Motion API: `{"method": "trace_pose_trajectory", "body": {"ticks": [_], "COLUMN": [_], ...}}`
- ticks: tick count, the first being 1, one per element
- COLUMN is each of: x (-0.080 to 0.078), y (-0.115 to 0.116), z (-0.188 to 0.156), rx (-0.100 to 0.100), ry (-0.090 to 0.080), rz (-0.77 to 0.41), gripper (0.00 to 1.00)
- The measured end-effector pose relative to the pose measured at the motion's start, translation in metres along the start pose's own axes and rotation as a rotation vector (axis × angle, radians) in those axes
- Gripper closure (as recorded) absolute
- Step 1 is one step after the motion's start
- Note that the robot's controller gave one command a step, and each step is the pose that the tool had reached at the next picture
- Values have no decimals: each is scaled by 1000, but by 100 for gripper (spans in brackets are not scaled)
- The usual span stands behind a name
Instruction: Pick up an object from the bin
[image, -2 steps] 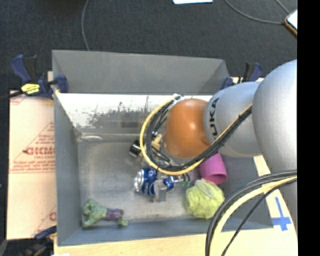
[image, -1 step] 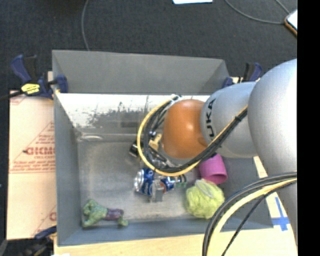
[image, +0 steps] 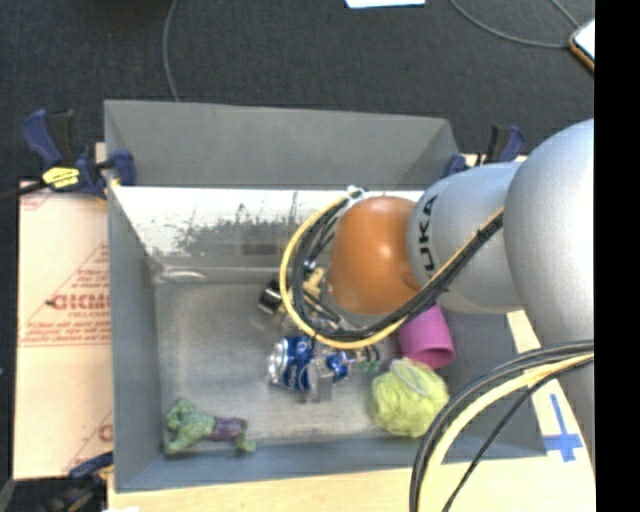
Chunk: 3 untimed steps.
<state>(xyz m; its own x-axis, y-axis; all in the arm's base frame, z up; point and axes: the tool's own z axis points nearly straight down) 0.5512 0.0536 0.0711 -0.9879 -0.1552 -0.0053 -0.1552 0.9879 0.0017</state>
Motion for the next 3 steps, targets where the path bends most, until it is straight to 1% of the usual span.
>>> {"method": "trace_pose_trajectory", "body": {"ticks": [1, 2, 3], "x": [1, -1, -1], "y": [6, -1, -1], "z": [0, -2, -2], "rx": [-2, 0, 0], "ry": [-1, 1, 1], "rz": [30, 5, 5], "gripper": [0, 100, 100]}}
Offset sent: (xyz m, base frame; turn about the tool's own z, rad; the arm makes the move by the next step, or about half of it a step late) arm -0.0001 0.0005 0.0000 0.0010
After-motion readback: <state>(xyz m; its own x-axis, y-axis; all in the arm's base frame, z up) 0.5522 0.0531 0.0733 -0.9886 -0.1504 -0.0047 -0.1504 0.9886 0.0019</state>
